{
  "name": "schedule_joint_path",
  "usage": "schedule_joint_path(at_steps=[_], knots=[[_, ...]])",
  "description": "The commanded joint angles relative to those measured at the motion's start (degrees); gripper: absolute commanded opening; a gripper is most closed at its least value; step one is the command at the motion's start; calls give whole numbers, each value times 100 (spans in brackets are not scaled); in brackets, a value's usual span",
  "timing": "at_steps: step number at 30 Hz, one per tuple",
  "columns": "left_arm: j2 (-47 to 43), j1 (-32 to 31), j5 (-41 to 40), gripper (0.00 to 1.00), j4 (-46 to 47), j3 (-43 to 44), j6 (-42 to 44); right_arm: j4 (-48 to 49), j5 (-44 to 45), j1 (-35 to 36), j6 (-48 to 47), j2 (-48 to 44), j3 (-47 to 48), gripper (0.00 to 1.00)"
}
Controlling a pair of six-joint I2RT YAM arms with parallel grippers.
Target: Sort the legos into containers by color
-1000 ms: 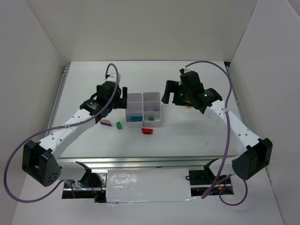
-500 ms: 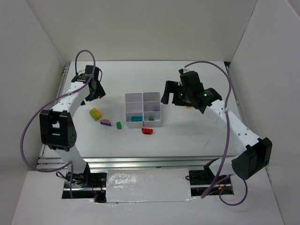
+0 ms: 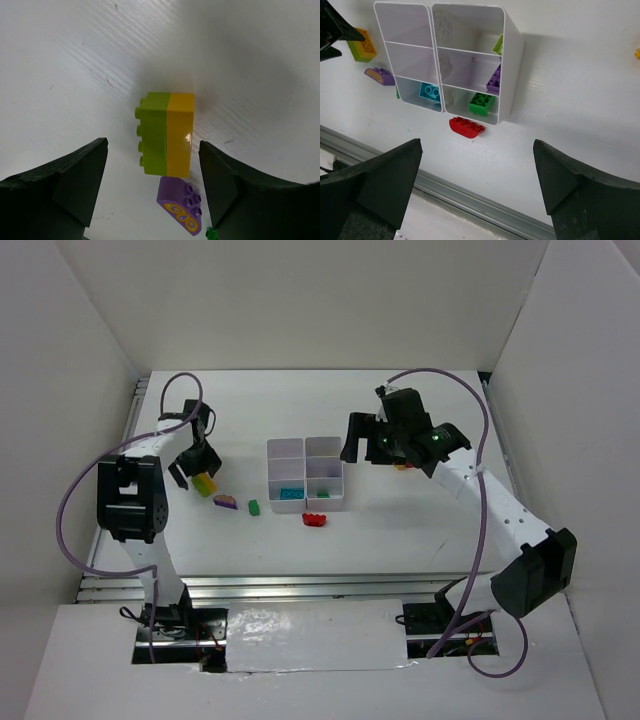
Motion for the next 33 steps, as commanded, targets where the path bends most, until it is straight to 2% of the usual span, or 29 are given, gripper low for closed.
schedule_joint_path(at_steps=[1,4,5,6,7,9,10,14,15,18,20,24,27,31,33], knots=[[216,77,170,84,295,-156,-114,-113,-87,-31,-150,89,382,99],[278,104,293,76,400,-200,-114,-200,-69,-31,-159,141,514,99],[278,104,311,65,444,-226,-97,-227,-60,-31,-151,159,549,99],[269,104,363,58,515,-244,-70,-236,-69,-39,-142,168,567,100],[304,112,355,35,541,-192,-53,-236,-87,-39,-116,168,610,99],[357,130,346,18,524,-87,-26,-253,-113,-31,-89,203,663,100],[401,139,364,0,489,53,-9,-262,-131,-39,-72,229,707,100],[217,139,609,0,629,406,228,-280,-236,-65,-1,300,900,100],[-27,139,923,0,734,485,403,-262,-306,-83,77,326,936,100],[-659,25,1215,0,1068,695,606,-140,-736,-224,296,387,1085,99],[-925,-230,1269,0,1174,923,694,88,-1208,-329,411,431,1094,98],[-1172,-888,1532,0,946,2055,861,449,-1939,-356,587,607,1287,96],[-1172,-1652,1707,0,972,2610,879,975,-2221,-364,806,616,1183,95],[-1014,-2145,2700,0,1394,3033,800,1249,-2083,-364,1018,555,1164,95],[-839,-2435,2641,0,1333,3436,852,1407,-1985,-356,1001,450,1112,94]])
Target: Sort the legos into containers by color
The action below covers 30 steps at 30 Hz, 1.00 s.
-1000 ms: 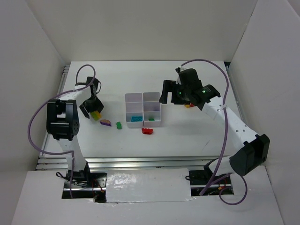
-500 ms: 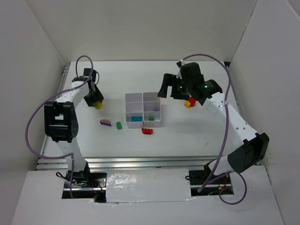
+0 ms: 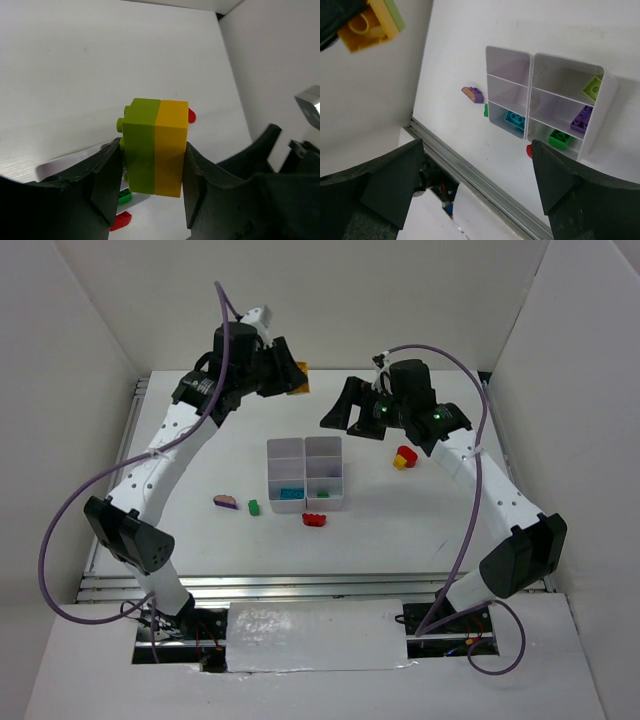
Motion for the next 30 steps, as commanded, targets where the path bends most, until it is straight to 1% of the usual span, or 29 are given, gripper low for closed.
schedule_joint_path(at_steps=[1,2,6,11,13,14,17,22,25,28,29,30], knots=[[287,-231,411,0,34,511,182,656,-23,5,111,-261,78,94],[384,-275,463,0,25,704,217,700,-13,5,85,-288,52,94],[507,-389,849,0,139,881,138,849,223,5,14,-481,-71,93],[595,-521,876,0,183,899,16,1017,635,31,-38,-613,-124,92],[613,-548,1016,0,245,899,-46,1034,742,66,-100,-561,-81,89],[622,-574,1052,0,263,890,-116,1069,803,66,-126,-543,-37,85],[631,-600,1166,0,324,855,-231,1122,1075,189,-258,-412,60,78],[534,-609,1272,0,386,593,-354,1411,1235,242,-223,-393,-27,74],[508,-618,1211,0,395,460,-372,1579,1129,277,-206,-385,-80,74],[508,-609,1254,0,403,451,-415,1675,1321,365,-179,-393,-124,73],[508,-609,1298,0,421,442,-424,1728,1383,383,-170,-420,-211,69],[508,-618,1324,0,412,433,-442,1859,1428,392,-162,-420,-256,66]])
